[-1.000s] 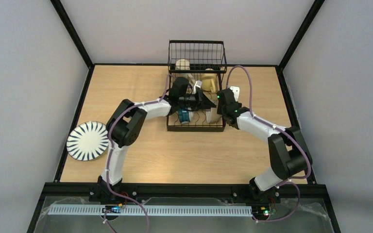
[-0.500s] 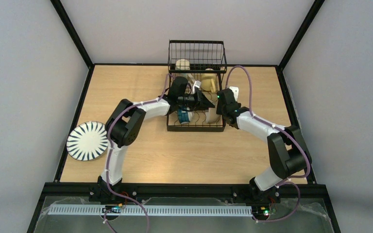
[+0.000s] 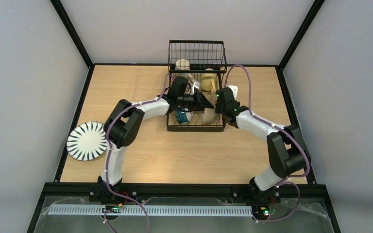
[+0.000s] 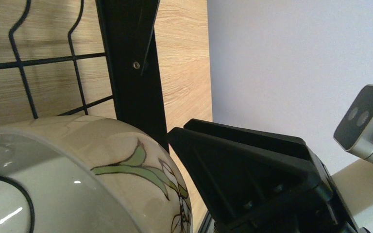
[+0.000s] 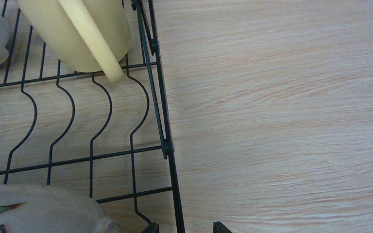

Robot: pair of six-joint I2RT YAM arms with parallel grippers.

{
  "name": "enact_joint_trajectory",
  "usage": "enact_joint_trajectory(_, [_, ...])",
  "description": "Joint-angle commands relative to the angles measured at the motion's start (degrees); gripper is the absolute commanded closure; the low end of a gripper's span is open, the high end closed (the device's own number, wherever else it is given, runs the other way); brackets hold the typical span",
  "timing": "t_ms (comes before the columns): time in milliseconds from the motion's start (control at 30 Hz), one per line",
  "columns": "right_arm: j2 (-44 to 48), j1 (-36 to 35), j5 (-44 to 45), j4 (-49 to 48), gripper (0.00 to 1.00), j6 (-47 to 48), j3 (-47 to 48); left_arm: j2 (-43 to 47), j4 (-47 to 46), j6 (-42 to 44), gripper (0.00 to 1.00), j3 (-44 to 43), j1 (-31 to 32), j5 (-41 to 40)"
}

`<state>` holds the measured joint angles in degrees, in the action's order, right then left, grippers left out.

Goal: Load the mixed dishes into the dish rack
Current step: Insert the bowl into the dish rack.

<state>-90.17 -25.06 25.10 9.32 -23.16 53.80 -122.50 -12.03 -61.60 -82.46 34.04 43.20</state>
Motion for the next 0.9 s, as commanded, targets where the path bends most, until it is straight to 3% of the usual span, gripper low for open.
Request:
enact_joint_trajectory(0, [-1.02, 0.19, 0.46, -0.84, 0.38, -0.05, 1.81, 1.07, 7.27, 2.39, 0.47, 0.45, -1.19, -3.54])
enact_joint_trajectory(200, [-0.65, 0.19, 0.78, -0.64, 0.37, 0.09, 2.06, 2.36, 13.45, 5.14, 0.40, -1.29, -1.73, -6.58])
enact_joint_trajectory(467, [-0.21, 0.19, 1.09, -0.34, 0.36, -0.04, 2.11, 3.10, 19.97, 7.33, 0.39, -2.35, -1.98, -9.35])
enact_joint_trajectory(867, [1.08, 0.19, 1.08, -0.18, 0.35, -0.05, 1.83, 3.12, 21.17, 6.47, 0.37, -3.91, -2.02, -11.43])
